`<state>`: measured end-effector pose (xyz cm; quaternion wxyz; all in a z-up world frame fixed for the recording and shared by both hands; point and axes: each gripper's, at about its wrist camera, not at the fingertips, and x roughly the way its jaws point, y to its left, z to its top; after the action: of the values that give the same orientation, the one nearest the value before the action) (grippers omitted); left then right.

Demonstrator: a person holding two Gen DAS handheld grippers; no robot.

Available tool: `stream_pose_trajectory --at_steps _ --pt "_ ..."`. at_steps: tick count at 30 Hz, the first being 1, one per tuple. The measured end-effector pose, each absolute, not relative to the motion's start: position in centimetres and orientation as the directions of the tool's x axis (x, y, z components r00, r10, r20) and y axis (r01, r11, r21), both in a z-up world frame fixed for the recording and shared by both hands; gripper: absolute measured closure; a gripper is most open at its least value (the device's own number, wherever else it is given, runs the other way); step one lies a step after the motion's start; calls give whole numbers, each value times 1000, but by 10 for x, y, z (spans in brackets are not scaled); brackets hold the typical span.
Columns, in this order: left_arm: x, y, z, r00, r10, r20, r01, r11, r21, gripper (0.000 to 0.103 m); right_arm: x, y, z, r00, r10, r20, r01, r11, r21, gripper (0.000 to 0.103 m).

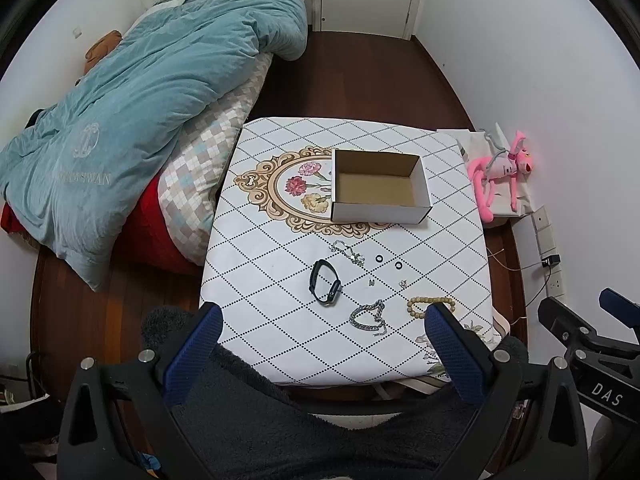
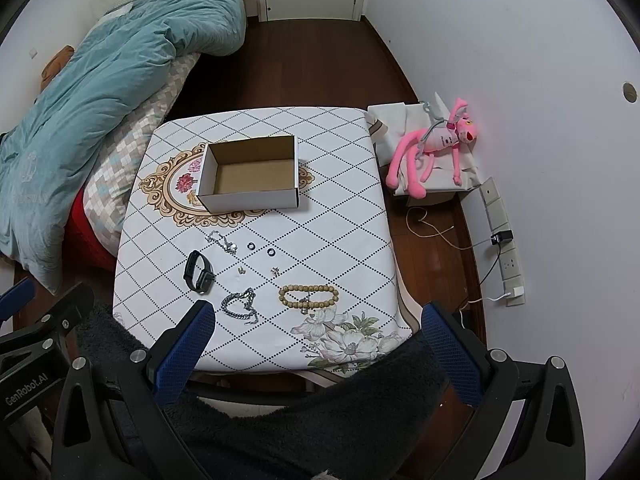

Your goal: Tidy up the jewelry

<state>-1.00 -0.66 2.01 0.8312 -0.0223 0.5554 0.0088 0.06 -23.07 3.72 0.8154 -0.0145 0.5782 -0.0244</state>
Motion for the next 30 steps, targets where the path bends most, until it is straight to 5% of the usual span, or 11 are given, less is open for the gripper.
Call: stream_pose_trajectory --at_steps 30 --pt "-14 -8 27 397 -17 -918 -38 999 -35 0 -7 -232 50 355 -58 -933 22 998 -53 0"
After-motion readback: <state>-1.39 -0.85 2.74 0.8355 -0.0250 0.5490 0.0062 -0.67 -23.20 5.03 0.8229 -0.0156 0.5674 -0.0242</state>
